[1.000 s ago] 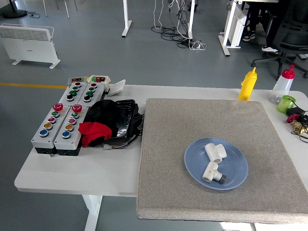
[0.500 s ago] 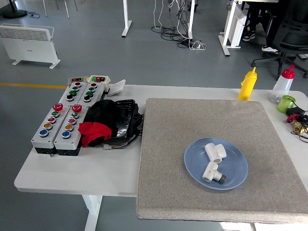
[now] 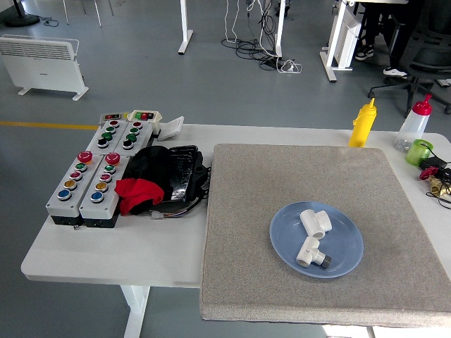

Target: Pick pipe place plate twice

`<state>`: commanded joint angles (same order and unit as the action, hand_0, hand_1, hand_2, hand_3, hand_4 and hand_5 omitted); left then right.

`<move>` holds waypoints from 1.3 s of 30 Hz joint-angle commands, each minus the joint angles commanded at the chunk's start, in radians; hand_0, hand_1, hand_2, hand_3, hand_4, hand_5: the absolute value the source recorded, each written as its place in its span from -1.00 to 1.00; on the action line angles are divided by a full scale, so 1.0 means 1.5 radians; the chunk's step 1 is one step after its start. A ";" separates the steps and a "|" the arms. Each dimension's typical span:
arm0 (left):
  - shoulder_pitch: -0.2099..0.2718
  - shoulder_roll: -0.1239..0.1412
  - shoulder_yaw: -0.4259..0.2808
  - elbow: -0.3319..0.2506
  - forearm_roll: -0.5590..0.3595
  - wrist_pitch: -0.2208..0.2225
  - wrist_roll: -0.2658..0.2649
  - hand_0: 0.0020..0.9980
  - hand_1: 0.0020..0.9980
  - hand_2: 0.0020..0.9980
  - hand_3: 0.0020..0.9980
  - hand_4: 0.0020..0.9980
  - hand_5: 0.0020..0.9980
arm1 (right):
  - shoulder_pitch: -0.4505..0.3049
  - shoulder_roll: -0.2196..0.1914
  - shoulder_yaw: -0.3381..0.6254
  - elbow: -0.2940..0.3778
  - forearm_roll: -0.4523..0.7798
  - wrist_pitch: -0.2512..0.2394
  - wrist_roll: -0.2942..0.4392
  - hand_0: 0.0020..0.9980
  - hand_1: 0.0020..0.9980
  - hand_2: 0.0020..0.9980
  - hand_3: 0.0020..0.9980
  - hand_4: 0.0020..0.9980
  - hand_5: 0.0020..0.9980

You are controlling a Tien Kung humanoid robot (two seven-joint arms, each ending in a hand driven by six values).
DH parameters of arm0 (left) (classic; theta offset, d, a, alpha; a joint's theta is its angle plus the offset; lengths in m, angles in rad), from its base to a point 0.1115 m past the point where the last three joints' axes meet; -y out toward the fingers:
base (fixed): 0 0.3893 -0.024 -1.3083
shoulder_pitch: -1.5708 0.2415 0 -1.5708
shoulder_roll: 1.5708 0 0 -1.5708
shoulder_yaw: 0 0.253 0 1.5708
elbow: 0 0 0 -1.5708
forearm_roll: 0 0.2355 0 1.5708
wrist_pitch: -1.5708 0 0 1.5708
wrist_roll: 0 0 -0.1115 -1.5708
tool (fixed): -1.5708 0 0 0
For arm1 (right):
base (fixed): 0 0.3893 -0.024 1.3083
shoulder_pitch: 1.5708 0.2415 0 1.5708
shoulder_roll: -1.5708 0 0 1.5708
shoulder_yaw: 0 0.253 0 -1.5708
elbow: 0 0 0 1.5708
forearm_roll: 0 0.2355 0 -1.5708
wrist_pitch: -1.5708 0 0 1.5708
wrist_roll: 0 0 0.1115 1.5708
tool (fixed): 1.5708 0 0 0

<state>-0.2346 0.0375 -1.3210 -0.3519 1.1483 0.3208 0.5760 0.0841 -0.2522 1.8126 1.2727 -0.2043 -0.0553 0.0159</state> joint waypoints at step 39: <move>0.020 0.001 0.057 0.007 -0.105 0.013 -0.068 0.31 0.28 0.22 0.22 -0.31 1.00 | -0.002 0.004 -0.002 -0.009 0.003 -0.015 0.000 0.61 0.54 0.61 0.59 0.11 -0.08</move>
<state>-0.2047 0.0384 -1.2358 -0.3410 0.9904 0.3410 0.4744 0.0814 -0.2462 1.8098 1.2598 -0.1999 -0.0771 0.0158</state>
